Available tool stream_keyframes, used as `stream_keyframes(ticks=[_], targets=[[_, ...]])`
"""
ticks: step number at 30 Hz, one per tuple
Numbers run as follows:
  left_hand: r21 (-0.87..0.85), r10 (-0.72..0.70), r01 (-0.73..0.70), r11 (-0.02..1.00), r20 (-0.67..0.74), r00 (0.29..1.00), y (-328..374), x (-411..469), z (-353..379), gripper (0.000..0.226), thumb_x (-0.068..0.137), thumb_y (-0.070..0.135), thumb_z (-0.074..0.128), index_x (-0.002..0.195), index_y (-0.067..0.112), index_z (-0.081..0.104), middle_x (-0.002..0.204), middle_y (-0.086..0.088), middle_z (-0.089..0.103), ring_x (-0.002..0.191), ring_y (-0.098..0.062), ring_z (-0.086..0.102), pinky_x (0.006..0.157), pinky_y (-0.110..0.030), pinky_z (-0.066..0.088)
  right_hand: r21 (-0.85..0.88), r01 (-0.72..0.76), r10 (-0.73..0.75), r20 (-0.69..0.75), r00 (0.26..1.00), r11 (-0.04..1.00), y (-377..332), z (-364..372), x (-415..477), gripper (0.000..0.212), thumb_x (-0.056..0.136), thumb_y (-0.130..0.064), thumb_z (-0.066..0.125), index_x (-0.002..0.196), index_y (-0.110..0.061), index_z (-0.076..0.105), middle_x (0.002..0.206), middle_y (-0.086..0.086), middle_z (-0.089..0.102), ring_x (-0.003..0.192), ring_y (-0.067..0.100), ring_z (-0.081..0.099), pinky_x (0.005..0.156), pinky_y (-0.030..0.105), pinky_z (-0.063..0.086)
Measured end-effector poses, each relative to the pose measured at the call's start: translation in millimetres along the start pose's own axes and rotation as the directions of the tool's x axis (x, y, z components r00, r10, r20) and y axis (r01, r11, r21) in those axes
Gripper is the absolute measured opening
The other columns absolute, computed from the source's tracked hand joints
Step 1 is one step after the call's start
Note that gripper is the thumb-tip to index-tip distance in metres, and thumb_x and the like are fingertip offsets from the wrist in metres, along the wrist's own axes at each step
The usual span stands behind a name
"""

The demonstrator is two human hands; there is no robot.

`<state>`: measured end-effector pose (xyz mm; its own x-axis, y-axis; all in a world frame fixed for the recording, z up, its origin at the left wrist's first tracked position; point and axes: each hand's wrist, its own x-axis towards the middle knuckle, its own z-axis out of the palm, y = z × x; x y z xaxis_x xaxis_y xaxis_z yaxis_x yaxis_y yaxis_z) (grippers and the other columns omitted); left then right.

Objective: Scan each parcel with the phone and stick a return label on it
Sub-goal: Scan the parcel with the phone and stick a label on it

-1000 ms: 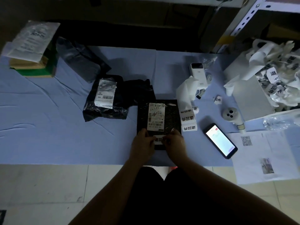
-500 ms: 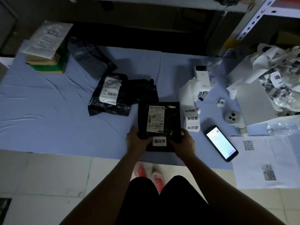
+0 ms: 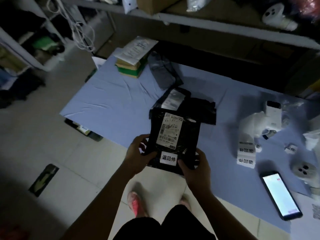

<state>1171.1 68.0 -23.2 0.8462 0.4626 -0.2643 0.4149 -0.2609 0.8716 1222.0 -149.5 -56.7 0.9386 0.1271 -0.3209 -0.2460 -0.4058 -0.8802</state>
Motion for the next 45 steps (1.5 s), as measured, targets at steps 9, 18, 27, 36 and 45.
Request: stream_keyframes(ticks=[9, 18, 27, 36, 45], targets=[[0.007, 0.033, -0.032, 0.999, -0.233, 0.972, -94.3, 24.1, -198.1, 0.057, 0.082, 0.009, 0.077, 0.128, 0.038, 0.059, 0.103, 0.005, 0.054, 0.080, -0.014, 0.052, 0.066, -0.027, 0.054, -0.063, 0.210, -0.189, 0.240, 0.952, 0.976, -92.4, 193.1, -12.1, 0.071, 0.070, -0.031, 0.091, 0.126, -0.039, 0.050, 0.111, -0.021, 0.063, 0.095, -0.011, 0.060, 0.065, 0.007, 0.049], [0.041, -0.038, 0.054, 0.998, -0.319, 0.947, -222.4, 18.9, -427.5, 0.062, 0.082, 0.008, 0.074, 0.135, 0.035, 0.056, 0.103, 0.010, 0.050, 0.077, -0.004, 0.053, 0.068, -0.030, 0.055, -0.191, 0.218, -0.117, 0.433, 0.894, 0.957, -149.3, 440.4, -75.9, 0.072, 0.069, -0.028, 0.091, 0.129, -0.033, 0.052, 0.099, -0.016, 0.067, 0.086, -0.011, 0.061, 0.062, 0.012, 0.048], [0.069, -0.143, 0.173, 0.983, -0.312, 0.939, -323.4, 133.5, -598.6, 0.070, 0.079, 0.009, 0.077, 0.124, 0.057, 0.051, 0.105, 0.014, 0.050, 0.083, -0.006, 0.056, 0.064, -0.023, 0.050, -0.217, 0.173, -0.049, 0.481, 0.875, 0.961, -210.3, 661.3, -24.3, 0.060, 0.070, -0.011, 0.085, 0.119, -0.032, 0.057, 0.095, -0.016, 0.068, 0.085, -0.004, 0.065, 0.072, 0.017, 0.051], [0.259, -0.177, 0.191, 0.947, -0.078, 0.981, -378.9, 355.1, -691.7, 0.093, 0.057, 0.045, 0.063, 0.146, 0.020, 0.047, 0.107, -0.006, 0.047, 0.078, -0.004, 0.049, 0.069, -0.013, 0.046, -0.372, -0.041, 0.165, 0.309, 0.937, 0.927, -236.0, 850.1, 125.4, 0.072, 0.074, -0.033, 0.082, 0.137, -0.031, 0.049, 0.128, -0.004, 0.062, 0.117, 0.018, 0.059, 0.092, 0.040, 0.054], [0.410, -0.168, 0.067, 0.909, 0.216, 0.962, -458.7, 582.6, -648.8, 0.075, 0.072, 0.014, 0.082, 0.141, 0.016, 0.052, 0.115, -0.009, 0.054, 0.106, -0.023, 0.055, 0.092, -0.040, 0.051, -0.483, -0.296, 0.344, 0.011, 0.939, 0.824, -185.8, 938.7, 294.1, 0.064, 0.082, -0.033, 0.078, 0.139, -0.030, 0.047, 0.128, 0.001, 0.065, 0.110, 0.027, 0.064, 0.087, 0.043, 0.056]])
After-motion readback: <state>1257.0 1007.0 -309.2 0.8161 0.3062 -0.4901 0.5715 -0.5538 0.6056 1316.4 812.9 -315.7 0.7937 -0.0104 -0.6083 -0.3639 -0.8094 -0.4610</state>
